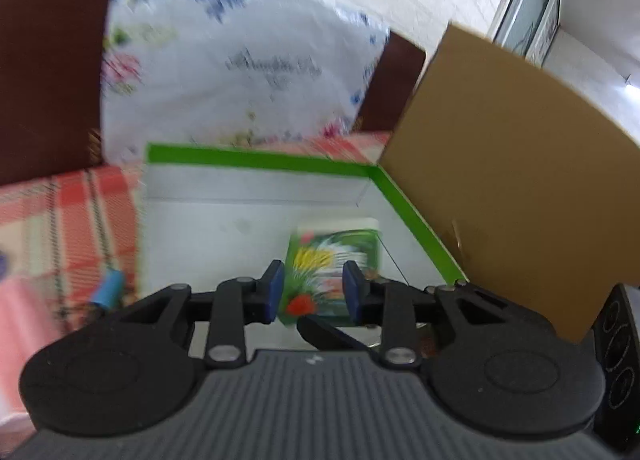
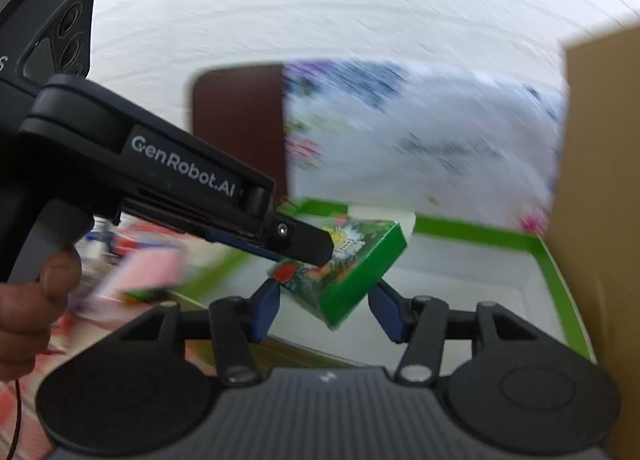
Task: Organize objects
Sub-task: 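Lower the green packet into the green box and open the left tool, then reach to the blue playing-card box and grasp it with the left tool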
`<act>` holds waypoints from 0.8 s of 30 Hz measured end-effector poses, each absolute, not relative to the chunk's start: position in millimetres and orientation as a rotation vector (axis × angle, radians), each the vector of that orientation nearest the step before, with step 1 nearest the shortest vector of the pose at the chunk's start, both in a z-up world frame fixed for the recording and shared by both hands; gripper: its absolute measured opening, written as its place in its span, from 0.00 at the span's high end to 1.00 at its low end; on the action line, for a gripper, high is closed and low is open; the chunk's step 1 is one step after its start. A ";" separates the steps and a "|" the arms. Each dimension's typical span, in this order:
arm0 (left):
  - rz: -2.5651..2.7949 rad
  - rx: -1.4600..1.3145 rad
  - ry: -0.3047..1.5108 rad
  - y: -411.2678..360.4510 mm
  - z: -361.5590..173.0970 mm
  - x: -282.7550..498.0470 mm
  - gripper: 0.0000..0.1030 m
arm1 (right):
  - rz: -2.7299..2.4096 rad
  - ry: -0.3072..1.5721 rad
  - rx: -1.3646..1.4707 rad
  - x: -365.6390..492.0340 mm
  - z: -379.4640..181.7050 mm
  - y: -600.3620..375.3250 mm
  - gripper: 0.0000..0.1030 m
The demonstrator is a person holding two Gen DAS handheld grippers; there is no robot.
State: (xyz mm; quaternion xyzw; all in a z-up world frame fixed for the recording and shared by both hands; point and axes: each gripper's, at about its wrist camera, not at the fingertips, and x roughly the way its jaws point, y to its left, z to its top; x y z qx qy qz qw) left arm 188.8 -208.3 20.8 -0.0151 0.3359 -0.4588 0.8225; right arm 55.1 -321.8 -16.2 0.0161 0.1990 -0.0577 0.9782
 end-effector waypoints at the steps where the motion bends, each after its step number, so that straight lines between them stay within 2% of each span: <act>1: -0.955 -0.011 0.728 -217.3 15.1 188.8 0.67 | -0.138 0.414 0.043 58.7 -18.2 -328.5 0.41; 3: -0.906 0.033 0.733 -224.0 8.0 186.5 0.64 | -0.195 0.415 0.064 57.2 -20.9 -339.5 0.29; 9: -0.848 -0.030 0.680 -173.7 30.1 170.4 0.62 | -0.200 0.362 0.134 36.1 -17.2 -341.1 0.30; 13: -0.756 -0.070 0.655 -121.3 37.9 155.8 0.57 | -0.145 0.313 0.100 18.3 -8.9 -311.0 0.30; 17: -0.646 -0.096 0.684 -61.2 28.3 139.8 0.57 | -0.086 0.272 -0.004 24.5 5.0 -285.8 0.29; 18: -0.619 -0.102 0.697 -46.3 25.5 136.1 0.57 | -0.082 0.238 -0.041 26.2 11.3 -280.6 0.25; 19: -0.594 -0.107 0.709 -35.6 23.2 134.1 0.57 | -0.098 0.194 -0.097 32.3 15.7 -277.0 0.15; 21: -0.546 -0.125 0.725 -12.7 19.1 126.8 0.57 | -0.171 0.112 -0.251 55.4 17.2 -273.2 0.07; 24: -0.501 -0.164 0.735 11.3 18.4 118.8 0.56 | -0.247 0.143 -0.374 100.8 2.3 -284.3 0.12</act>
